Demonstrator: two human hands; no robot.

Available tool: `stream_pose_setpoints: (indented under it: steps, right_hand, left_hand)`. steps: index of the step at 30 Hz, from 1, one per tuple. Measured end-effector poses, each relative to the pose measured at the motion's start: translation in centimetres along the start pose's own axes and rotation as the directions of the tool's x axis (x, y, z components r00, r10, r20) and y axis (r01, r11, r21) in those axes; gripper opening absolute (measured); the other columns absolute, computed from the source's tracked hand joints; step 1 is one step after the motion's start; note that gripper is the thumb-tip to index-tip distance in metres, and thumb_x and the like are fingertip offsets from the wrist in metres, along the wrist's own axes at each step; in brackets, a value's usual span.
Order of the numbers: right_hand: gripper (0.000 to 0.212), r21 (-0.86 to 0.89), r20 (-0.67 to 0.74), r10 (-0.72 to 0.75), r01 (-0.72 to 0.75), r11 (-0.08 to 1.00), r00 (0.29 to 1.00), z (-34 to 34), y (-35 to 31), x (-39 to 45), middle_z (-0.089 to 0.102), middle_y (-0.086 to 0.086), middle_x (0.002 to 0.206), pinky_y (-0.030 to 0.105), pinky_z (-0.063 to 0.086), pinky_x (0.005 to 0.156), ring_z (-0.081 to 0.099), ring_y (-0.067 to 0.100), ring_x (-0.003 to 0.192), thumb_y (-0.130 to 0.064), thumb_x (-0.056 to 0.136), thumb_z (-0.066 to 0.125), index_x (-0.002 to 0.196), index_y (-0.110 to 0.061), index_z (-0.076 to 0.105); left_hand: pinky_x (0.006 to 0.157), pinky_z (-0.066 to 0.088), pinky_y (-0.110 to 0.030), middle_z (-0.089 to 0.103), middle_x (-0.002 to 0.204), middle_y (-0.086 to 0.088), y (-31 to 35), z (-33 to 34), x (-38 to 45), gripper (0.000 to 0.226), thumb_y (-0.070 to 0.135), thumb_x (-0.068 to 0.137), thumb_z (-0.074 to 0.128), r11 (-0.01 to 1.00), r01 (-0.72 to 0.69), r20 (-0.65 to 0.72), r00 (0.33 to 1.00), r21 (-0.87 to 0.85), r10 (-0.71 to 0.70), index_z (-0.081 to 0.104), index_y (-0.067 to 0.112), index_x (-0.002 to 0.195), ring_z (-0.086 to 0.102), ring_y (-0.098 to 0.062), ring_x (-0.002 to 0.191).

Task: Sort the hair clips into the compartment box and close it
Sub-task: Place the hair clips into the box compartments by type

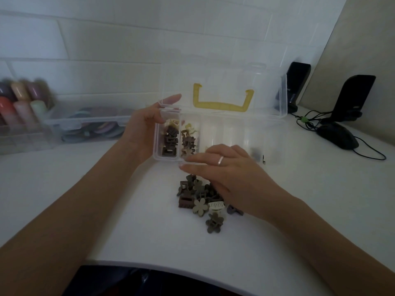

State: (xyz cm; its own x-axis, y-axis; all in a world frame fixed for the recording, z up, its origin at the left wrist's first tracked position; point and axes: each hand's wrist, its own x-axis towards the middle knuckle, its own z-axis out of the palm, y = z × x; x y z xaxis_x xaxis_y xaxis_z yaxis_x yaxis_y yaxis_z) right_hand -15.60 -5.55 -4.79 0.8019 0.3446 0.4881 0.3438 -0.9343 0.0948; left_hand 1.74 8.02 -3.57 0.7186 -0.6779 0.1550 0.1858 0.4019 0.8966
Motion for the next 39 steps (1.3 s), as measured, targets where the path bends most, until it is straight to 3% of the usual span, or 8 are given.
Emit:
stream_pose_setpoints:
  steps: [5, 8, 11, 17, 22, 26, 33, 39]
  right_hand:
    - [0.074, -0.129, 0.087, 0.022, -0.011, 0.992, 0.996, 0.0, 0.0, 0.2, 0.046, -0.004, 0.141, 0.035, 0.037, 0.087, 0.033, 0.019, 0.122, 0.005, 0.066, 0.070, 0.123, -0.041, 0.056]
    - [0.055, -0.101, 0.110, 0.024, -0.013, 0.995, 0.994, -0.1, 0.3, -0.1, 0.045, -0.004, 0.142, 0.038, 0.038, 0.091, 0.035, 0.021, 0.125, -0.010, 0.074, 0.071, 0.118, -0.042, 0.059]
    - [0.031, -0.050, 0.136, 0.040, -0.033, 0.998, 0.990, -0.1, 0.4, -0.2, 0.045, -0.005, 0.141, 0.038, 0.035, 0.094, 0.035, 0.021, 0.126, -0.033, 0.082, 0.054, 0.112, -0.038, 0.062]
    - [0.019, 0.136, 0.024, 0.114, -0.116, 0.984, 0.993, 0.3, 0.7, -0.3, 0.059, -0.010, 0.123, 0.033, 0.037, 0.094, 0.041, 0.011, 0.117, -0.033, 0.079, 0.067, 0.098, -0.030, 0.066]
    - [0.024, 0.707, -0.040, 0.462, -0.302, 0.640, 0.886, -0.8, 0.1, 0.2, 0.069, -0.015, 0.097, 0.026, 0.046, 0.076, 0.059, 0.012, 0.085, -0.014, 0.078, 0.072, 0.098, -0.028, 0.070]
    - [0.030, 0.797, -0.041, 0.510, -0.280, 0.535, 0.859, -1.3, 0.0, 0.3, 0.072, -0.006, 0.096, 0.024, 0.049, 0.068, 0.060, 0.012, 0.071, 0.001, 0.077, 0.071, 0.098, -0.019, 0.063]
    - [0.024, 0.667, -0.129, 0.487, -0.287, 0.687, 0.864, -0.4, -0.1, 0.0, 0.065, -0.011, 0.090, 0.024, 0.049, 0.066, 0.059, 0.013, 0.071, -0.008, 0.080, 0.070, 0.093, -0.021, 0.055]
    - [0.007, 0.222, -0.363, 0.329, -0.262, 0.939, 0.872, 0.4, 0.1, 1.5, 0.059, -0.019, 0.086, 0.020, 0.041, 0.067, 0.047, 0.003, 0.081, -0.022, 0.082, 0.067, 0.087, -0.020, 0.062]
  left_hand:
    - [0.079, 0.050, -0.036, 0.062, 0.094, -0.007, 0.2, 0.3, -0.1, 0.053, 0.000, 0.077, 0.027, 1.000, -0.006, -0.009, 1.000, 0.000, 0.006, 0.068, 0.019, 0.105, 0.059, -0.024, 0.087]
    - [0.078, 0.051, -0.036, 0.062, 0.097, -0.007, 0.1, 0.4, -0.1, 0.054, 0.000, 0.080, 0.025, 1.000, 0.006, -0.015, 1.000, 0.012, -0.006, 0.066, 0.019, 0.108, 0.059, -0.024, 0.089]
    - [0.075, 0.051, -0.036, 0.064, 0.096, -0.007, 0.0, 0.5, -0.1, 0.052, 0.001, 0.081, 0.024, 1.000, 0.008, -0.017, 1.000, -0.011, -0.008, 0.066, 0.019, 0.106, 0.061, -0.025, 0.088]
    - [0.079, 0.050, -0.036, 0.061, 0.097, -0.008, -0.1, 0.4, -0.1, 0.052, 0.000, 0.077, 0.028, 1.000, 0.019, -0.010, 1.000, -0.013, -0.019, 0.066, 0.019, 0.108, 0.059, -0.024, 0.086]
    - [0.081, 0.050, -0.036, 0.060, 0.099, -0.010, -0.1, 0.0, 0.2, 0.052, 0.004, 0.066, 0.037, 0.999, 0.021, 0.013, 1.000, -0.031, -0.021, 0.070, 0.020, 0.104, 0.058, -0.025, 0.088]
    - [0.087, 0.046, -0.039, 0.060, 0.100, -0.010, -0.3, -0.3, 0.4, 0.054, 0.003, 0.070, 0.033, 0.999, 0.012, 0.013, 1.000, -0.032, -0.012, 0.071, 0.020, 0.105, 0.054, -0.028, 0.094]
    - [0.085, 0.047, -0.039, 0.058, 0.104, -0.012, -0.2, -0.1, 0.4, 0.054, 0.005, 0.065, 0.038, 0.999, 0.022, 0.020, 1.000, -0.034, -0.021, 0.071, 0.020, 0.105, 0.052, -0.029, 0.096]
    - [0.083, 0.046, -0.038, 0.057, 0.109, -0.014, -0.2, 0.3, 0.2, 0.057, 0.006, 0.062, 0.041, 0.999, 0.034, 0.031, 0.999, -0.013, -0.034, 0.067, 0.019, 0.110, 0.051, -0.030, 0.097]
